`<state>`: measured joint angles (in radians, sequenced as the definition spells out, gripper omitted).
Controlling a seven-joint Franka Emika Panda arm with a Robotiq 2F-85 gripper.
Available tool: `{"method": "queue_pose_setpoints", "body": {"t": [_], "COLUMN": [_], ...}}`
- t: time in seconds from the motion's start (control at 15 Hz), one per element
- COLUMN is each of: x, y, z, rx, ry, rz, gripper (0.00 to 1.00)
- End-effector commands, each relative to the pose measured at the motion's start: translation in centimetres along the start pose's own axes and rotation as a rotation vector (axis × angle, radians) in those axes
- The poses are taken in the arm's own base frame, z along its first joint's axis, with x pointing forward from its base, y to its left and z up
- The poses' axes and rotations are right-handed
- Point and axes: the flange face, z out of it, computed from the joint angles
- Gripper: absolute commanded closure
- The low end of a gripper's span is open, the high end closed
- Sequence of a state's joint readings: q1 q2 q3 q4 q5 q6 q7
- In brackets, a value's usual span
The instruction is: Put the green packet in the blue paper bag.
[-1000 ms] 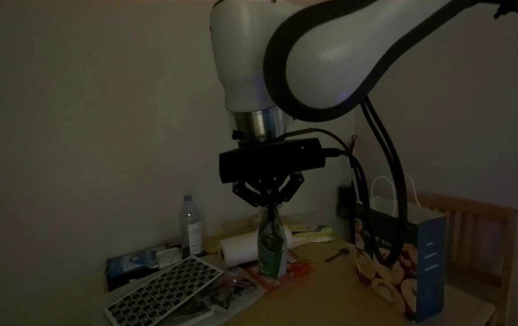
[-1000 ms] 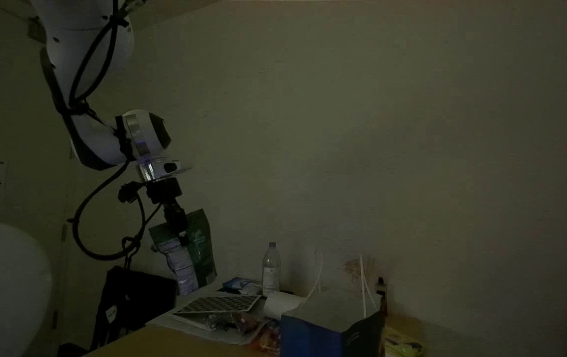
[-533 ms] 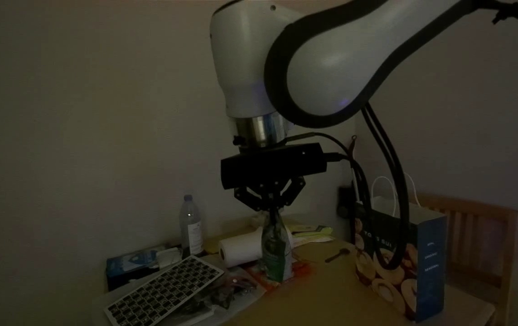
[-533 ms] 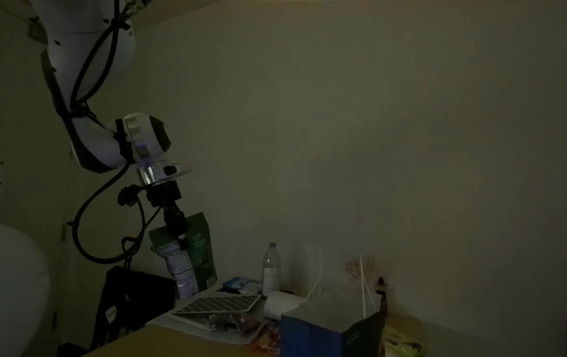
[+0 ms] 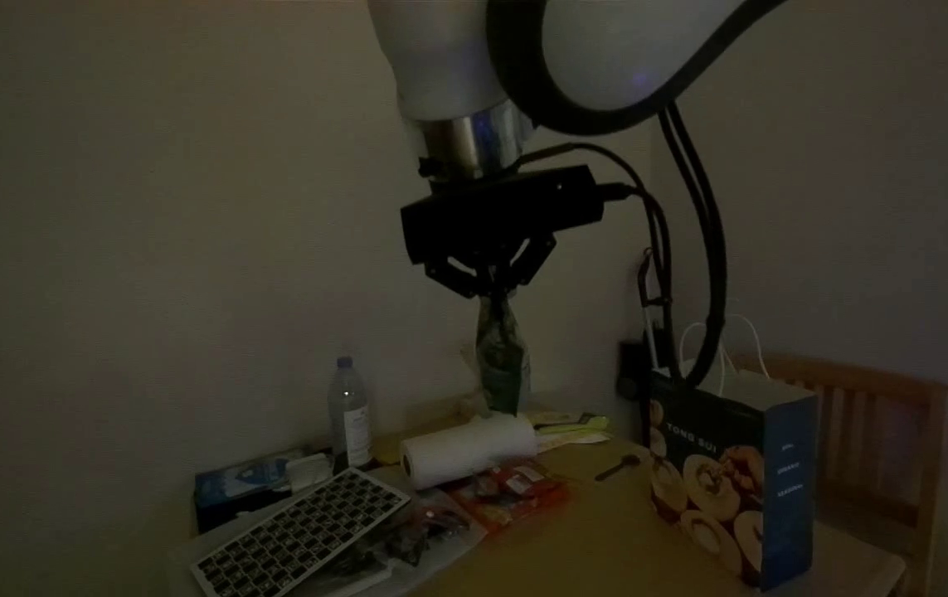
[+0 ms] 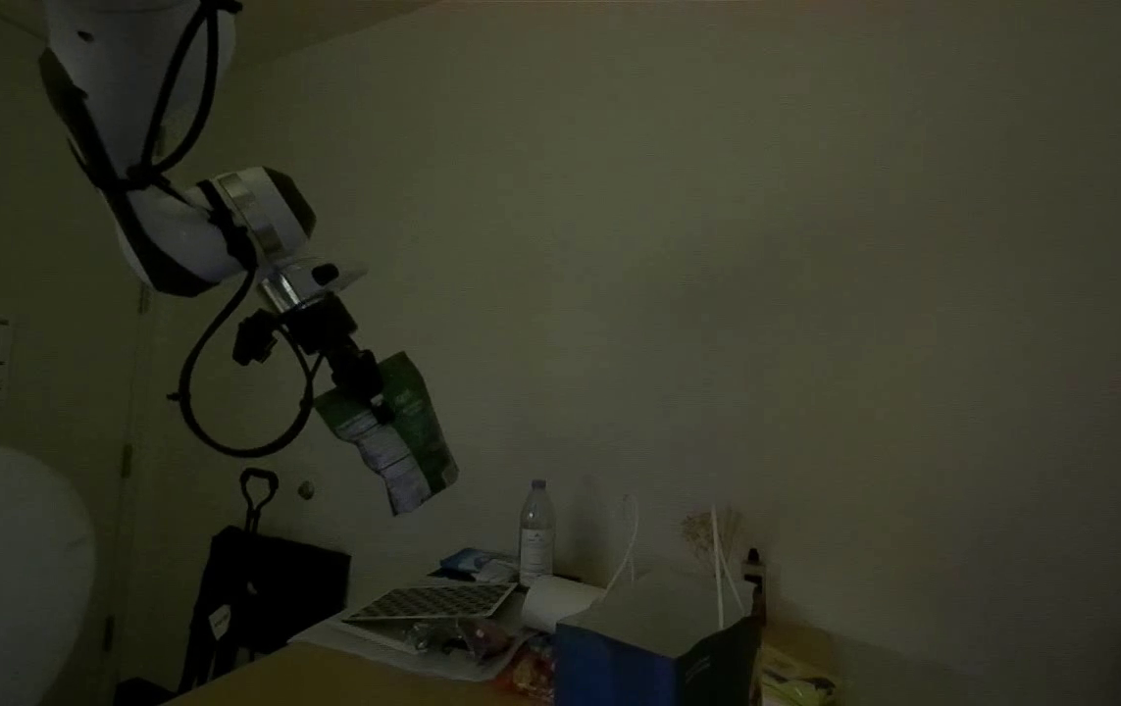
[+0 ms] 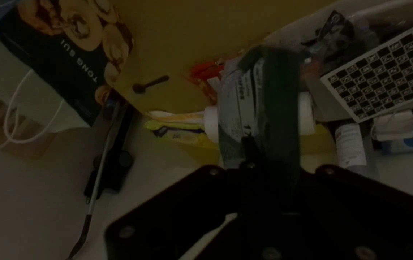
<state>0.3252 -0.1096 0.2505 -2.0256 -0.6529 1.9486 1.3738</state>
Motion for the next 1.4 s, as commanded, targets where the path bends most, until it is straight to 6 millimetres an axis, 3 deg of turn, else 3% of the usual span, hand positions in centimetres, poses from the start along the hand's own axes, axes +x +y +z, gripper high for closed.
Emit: {"method": "queue_pose_setpoints", "body": {"t": [0.0, 0.6, 1.0, 1.33], "x": [2.7, 3.3, 4.3, 3.2], "y": [2.0, 1.7, 6.5, 11.2], "z": [-2.6, -1.9, -0.5, 0.7], "rx": [-0.027, -0.018, -0.098, -0.201], "ry": [0.103, 0.049, -0.042, -0.051], "rz": [0.088, 0.123, 0.438, 0.688], "gripper": [0.99, 0.99, 0.99, 0.99]}}
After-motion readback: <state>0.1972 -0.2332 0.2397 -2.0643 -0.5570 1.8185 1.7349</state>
